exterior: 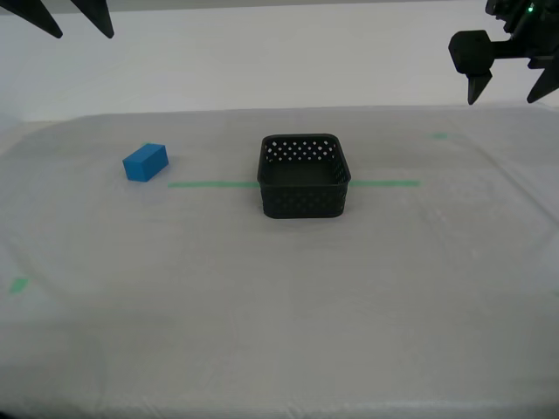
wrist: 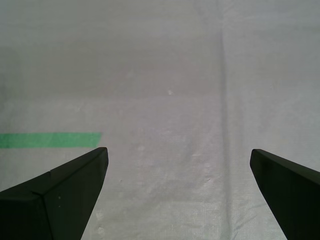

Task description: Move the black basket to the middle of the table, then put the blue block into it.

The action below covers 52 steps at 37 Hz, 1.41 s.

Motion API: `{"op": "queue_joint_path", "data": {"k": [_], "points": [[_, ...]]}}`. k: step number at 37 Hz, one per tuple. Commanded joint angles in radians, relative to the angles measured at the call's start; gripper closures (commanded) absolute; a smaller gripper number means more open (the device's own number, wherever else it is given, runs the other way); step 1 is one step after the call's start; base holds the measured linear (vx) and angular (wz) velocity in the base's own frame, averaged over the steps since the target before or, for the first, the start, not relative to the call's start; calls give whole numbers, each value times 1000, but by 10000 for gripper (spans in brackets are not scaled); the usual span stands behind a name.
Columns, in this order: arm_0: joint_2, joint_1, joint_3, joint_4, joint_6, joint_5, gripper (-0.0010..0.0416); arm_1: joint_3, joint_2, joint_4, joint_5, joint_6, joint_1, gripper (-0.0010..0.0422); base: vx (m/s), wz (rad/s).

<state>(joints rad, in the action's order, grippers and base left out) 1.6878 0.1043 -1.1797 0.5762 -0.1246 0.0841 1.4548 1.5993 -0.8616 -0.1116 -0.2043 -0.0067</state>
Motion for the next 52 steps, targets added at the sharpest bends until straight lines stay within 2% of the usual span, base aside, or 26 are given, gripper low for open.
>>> {"op": "queue_joint_path", "data": {"k": [1,14,19,33,44,52], "points": [[0,0,0,-1,1,3,7,1,0,1,-6,-1,-1,13,0,0],[0,0,0,-1,1,3,7,1,0,3,1,5,-1,11,0,0],[0,0,0,-1,1,3,7,4,28,6,45,9,-1,11,0,0],[0,0,0,-2,1,3,7,4,173,22,21,-58,-2,11,0,0],[0,0,0,-8,1,3,7,42,287,42,19,-82,-2,11,0,0],[0,0,0,-9,1,3,7,101,385,41,-4,-85,-2,11,0,0]]}}
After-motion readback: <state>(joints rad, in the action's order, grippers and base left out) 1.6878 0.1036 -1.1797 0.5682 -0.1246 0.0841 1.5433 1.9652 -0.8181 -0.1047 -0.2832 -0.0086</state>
